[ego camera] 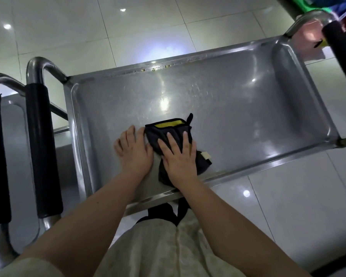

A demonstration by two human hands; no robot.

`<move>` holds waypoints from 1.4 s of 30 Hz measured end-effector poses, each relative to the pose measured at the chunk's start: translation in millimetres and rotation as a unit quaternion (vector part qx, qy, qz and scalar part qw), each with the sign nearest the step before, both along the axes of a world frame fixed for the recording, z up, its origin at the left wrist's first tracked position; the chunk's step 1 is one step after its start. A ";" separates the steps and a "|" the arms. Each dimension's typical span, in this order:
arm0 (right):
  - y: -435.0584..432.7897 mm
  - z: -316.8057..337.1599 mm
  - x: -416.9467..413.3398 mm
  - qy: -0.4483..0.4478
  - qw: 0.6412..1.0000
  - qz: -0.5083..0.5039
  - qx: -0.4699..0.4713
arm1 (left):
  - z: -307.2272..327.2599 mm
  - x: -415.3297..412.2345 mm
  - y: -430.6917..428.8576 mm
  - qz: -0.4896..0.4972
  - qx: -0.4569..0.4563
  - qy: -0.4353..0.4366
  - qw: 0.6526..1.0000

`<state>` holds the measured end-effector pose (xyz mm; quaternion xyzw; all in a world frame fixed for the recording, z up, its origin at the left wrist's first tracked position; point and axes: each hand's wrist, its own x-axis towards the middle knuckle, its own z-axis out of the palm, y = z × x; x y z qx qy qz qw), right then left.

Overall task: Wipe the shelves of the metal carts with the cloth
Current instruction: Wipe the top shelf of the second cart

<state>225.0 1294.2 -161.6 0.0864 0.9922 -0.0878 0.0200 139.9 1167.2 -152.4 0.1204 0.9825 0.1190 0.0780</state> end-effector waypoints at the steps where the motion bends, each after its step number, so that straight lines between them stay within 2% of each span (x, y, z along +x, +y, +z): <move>1: 2.6 0.4 -0.6 0.000 1.000 0.007 0.002 | 1.8 -4.5 4.2 -0.001 0.003 -0.001 1.000; 8: 91.8 -0.3 -17.4 -0.046 0.999 -0.017 0.015 | 0.4 -42.9 30.5 -0.001 0.003 0.027 1.000; 14: 212.1 1.7 -58.4 -0.025 0.990 -0.137 -0.002 | -5.1 -66.7 42.1 0.020 -0.017 0.032 0.999; 18: 212.5 1.7 -109.0 -0.029 0.977 -0.207 -0.029 | -5.0 -70.7 46.1 0.020 -0.019 0.023 0.999; 20: 177.9 3.3 -131.2 -0.021 0.990 -0.134 -0.028 | -2.9 -71.9 46.8 0.018 -0.029 0.014 0.999; 22: 128.7 4.0 -142.6 0.002 1.000 -0.003 -0.018 | -2.1 -71.0 46.5 0.020 -0.031 0.007 0.999; 24: 81.7 5.5 -142.5 -0.024 0.995 0.100 -0.009 | -2.3 -69.8 45.7 0.032 -0.029 0.000 0.999; 26: 59.6 6.7 -139.9 -0.060 0.988 0.138 -0.013 | -1.8 -69.9 44.8 0.044 -0.024 -0.007 0.999; 29: 81.3 3.9 -146.2 -0.055 0.987 0.149 -0.013 | -0.5 -72.3 43.0 0.032 -0.028 -0.014 0.999; 31: 115.6 1.9 -154.2 -0.038 0.995 0.091 -0.010 | -0.3 -72.6 42.7 0.025 -0.038 -0.013 0.999; 33: 158.2 2.5 -164.1 -0.023 1.000 -0.009 -0.015 | -1.2 -72.7 44.0 0.030 -0.044 -0.013 0.999; 36: 216.8 7.0 -180.0 -0.058 0.992 -0.108 -0.026 | -1.8 -74.7 47.0 0.037 -0.048 -0.007 0.998; 42: 226.0 7.9 -189.4 -0.068 0.987 -0.142 -0.027 | 5.0 -104.7 57.0 0.060 -0.051 -0.012 0.997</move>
